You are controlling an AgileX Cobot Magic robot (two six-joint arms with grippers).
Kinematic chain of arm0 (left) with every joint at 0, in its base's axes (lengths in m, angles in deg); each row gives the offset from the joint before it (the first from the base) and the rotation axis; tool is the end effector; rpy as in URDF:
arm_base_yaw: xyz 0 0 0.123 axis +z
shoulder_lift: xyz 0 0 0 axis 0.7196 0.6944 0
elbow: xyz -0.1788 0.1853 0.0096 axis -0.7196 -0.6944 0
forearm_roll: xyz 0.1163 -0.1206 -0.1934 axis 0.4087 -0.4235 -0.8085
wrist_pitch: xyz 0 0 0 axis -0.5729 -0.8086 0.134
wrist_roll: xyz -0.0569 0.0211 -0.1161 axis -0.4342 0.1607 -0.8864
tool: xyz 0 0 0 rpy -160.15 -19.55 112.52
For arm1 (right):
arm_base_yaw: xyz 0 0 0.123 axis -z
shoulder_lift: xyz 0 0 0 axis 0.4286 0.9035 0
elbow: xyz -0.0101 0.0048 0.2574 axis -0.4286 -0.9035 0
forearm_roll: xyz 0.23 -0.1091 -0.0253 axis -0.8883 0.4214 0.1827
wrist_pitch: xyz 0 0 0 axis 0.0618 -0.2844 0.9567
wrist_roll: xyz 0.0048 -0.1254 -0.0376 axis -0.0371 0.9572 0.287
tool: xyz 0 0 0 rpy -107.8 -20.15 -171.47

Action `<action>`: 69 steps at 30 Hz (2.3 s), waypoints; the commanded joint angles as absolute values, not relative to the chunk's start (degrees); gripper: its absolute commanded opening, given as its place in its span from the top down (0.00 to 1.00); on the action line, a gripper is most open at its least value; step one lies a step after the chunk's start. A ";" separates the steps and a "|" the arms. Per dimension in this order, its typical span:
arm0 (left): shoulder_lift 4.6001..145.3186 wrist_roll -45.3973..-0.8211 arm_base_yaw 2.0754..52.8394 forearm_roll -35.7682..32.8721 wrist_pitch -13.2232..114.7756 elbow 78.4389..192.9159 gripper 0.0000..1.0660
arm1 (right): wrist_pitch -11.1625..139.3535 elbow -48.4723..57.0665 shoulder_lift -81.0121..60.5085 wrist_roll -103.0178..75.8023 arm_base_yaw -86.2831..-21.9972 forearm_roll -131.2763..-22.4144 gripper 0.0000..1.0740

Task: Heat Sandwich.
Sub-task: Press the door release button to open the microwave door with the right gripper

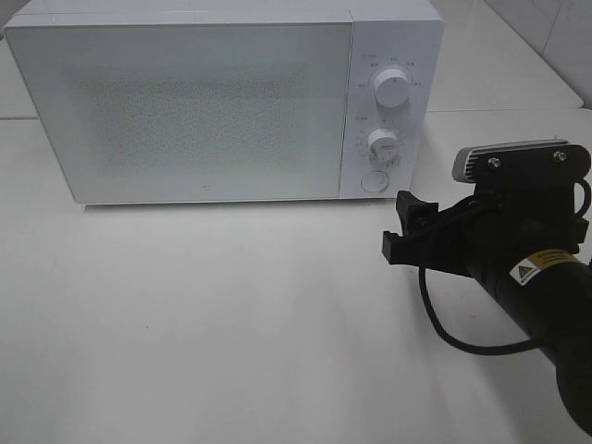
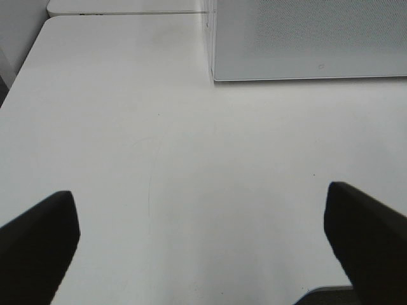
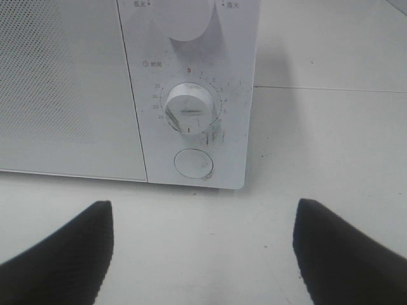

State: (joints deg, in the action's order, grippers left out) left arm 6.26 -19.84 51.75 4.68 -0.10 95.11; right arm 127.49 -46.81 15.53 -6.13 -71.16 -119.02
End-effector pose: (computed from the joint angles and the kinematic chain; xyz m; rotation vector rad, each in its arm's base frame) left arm 0.0591 -0.0112 0.2656 0.0341 2.0347 -0.0370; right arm 0.2353 0.1256 0.1135 -0.1103 1.7462 0.0818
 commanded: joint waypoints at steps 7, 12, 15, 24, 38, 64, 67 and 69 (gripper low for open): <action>5.06 -20.13 51.41 4.51 0.36 95.05 0.06 | 127.21 -46.35 15.47 -17.76 -71.67 -119.93 0.29; 5.06 -20.13 51.41 4.51 0.36 95.05 0.06 | 126.98 -46.35 15.47 -33.58 -71.67 -119.93 0.30; 5.06 -20.13 51.41 4.51 0.36 95.05 0.06 | 126.98 -46.35 15.47 -44.40 -71.67 -119.99 0.32; 5.06 -20.13 51.41 4.51 0.36 95.05 0.06 | 126.98 -46.35 15.47 -79.18 -71.67 -120.39 0.42; 5.06 -20.13 51.41 4.51 0.36 95.05 0.06 | 123.94 -46.35 15.47 -96.09 -71.67 -120.85 1.00; 5.06 -20.13 51.41 4.51 0.36 95.05 0.06 | 122.68 -40.11 25.10 -97.69 -71.33 -120.62 1.00; 5.06 -20.13 51.41 4.51 0.36 95.05 0.06 | 122.68 -38.62 26.59 -97.69 -71.10 -120.62 1.00; 5.06 -20.13 51.41 4.51 0.36 95.05 0.06 | 121.76 -37.01 28.19 -97.69 -69.38 -118.38 1.00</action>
State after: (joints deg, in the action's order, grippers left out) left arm 6.26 -19.84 51.75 4.68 -0.10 95.11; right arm 122.34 -37.99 27.51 -97.92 -70.35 -119.99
